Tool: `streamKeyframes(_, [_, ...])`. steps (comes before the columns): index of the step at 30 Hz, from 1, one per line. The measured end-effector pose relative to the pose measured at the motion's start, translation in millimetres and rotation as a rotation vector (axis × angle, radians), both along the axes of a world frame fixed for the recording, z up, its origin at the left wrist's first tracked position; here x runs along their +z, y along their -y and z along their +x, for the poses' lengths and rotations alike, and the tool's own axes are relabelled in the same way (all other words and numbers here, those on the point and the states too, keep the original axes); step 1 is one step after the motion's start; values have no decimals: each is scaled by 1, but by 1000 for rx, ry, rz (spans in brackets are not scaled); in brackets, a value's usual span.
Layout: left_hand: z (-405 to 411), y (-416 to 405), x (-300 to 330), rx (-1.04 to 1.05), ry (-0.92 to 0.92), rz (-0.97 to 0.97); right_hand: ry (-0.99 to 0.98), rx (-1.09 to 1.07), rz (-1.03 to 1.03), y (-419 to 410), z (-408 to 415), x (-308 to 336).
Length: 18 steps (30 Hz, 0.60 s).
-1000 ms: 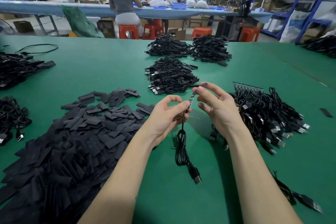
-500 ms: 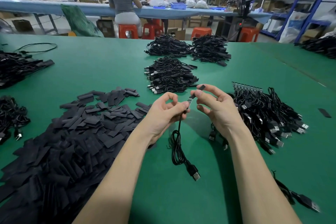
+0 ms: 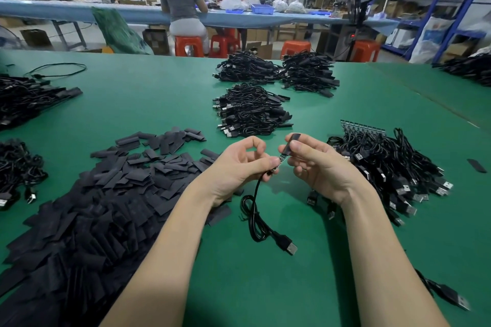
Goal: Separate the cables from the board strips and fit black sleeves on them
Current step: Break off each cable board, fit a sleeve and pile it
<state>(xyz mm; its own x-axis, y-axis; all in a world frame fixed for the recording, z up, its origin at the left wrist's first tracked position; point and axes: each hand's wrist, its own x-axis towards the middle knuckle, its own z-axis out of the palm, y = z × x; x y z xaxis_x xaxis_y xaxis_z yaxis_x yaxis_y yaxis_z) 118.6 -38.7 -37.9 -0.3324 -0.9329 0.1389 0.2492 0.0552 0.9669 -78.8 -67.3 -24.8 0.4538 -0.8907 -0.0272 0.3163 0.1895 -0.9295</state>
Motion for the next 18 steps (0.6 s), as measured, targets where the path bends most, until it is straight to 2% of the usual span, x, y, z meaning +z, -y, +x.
streamKeyframes(4, [1, -1, 1, -31, 59, -17, -49, 49, -14, -1, -8, 2])
streamKeyframes(12, [5, -1, 2, -27, 53, -21, -56, 117, -70, -2, -10, 6])
streamKeyframes(18, [7, -1, 2, -3, 26, -27, 38, 62, -35, -3, 4, 1])
